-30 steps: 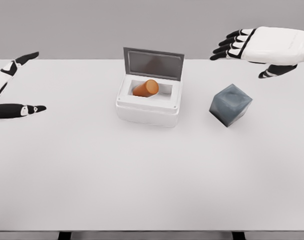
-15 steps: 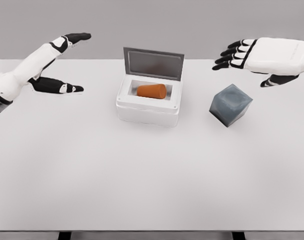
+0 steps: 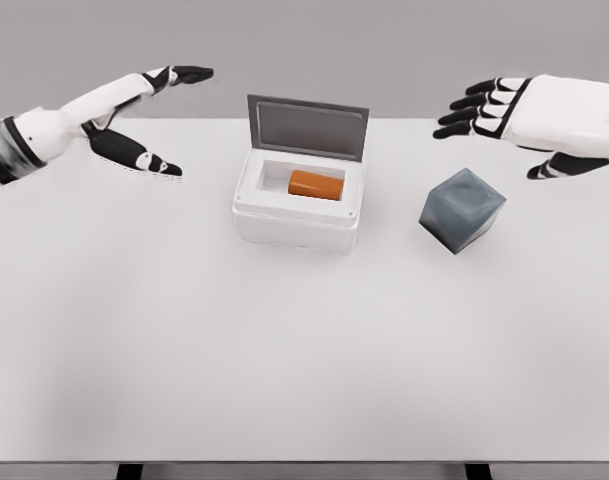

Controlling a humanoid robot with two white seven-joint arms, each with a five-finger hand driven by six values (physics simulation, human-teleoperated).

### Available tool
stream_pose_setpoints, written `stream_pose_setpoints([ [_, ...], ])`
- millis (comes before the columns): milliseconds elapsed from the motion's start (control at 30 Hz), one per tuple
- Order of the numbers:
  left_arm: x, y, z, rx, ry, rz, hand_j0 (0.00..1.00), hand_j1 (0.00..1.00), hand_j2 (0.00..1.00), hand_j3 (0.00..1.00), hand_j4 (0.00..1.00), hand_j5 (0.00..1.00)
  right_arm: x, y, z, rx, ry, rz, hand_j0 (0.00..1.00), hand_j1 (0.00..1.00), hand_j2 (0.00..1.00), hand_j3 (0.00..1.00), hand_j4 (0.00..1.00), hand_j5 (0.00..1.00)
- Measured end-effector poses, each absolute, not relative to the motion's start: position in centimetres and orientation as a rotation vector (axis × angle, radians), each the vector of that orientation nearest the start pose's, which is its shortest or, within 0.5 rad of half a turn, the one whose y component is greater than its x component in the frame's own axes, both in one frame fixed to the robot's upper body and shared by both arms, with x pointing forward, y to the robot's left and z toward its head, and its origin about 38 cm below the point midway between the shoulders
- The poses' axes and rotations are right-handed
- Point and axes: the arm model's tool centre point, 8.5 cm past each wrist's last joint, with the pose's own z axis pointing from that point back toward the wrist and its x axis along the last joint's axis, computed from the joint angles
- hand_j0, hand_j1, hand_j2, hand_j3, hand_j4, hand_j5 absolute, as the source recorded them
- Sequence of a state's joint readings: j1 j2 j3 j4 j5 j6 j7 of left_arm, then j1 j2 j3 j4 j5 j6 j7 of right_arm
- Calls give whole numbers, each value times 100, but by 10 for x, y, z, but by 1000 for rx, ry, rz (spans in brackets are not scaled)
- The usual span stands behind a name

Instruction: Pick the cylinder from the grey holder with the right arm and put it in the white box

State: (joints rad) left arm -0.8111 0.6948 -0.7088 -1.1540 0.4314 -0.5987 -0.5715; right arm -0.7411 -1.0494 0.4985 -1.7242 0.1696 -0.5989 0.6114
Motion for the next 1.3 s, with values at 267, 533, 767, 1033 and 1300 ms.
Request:
stream_pose_setpoints([
  [267,514,298,266,-240,-1780,-1175,100,100,100,100,100,100,391,-315,356,721,1997,-2808,100,100,100,100,100,100],
  [533,537,274,243,-301,-1665,-1070,100,100,100,100,100,100,388,-316,357,723,1982,-2814,100,100,100,100,100,100],
  [767,545,256,232,-319,-1625,-1063,100,100,100,100,100,100,388,-313,358,704,2007,-2799,100,100,100,100,100,100],
  [1033,544,239,222,-338,-1596,-1111,100,100,100,100,100,100,385,-312,357,672,2027,-2795,100,100,100,100,100,100],
  [1300,541,234,212,-347,-1569,-1133,100,100,100,100,100,100,383,-312,352,644,2035,-2805,100,100,100,100,100,100],
])
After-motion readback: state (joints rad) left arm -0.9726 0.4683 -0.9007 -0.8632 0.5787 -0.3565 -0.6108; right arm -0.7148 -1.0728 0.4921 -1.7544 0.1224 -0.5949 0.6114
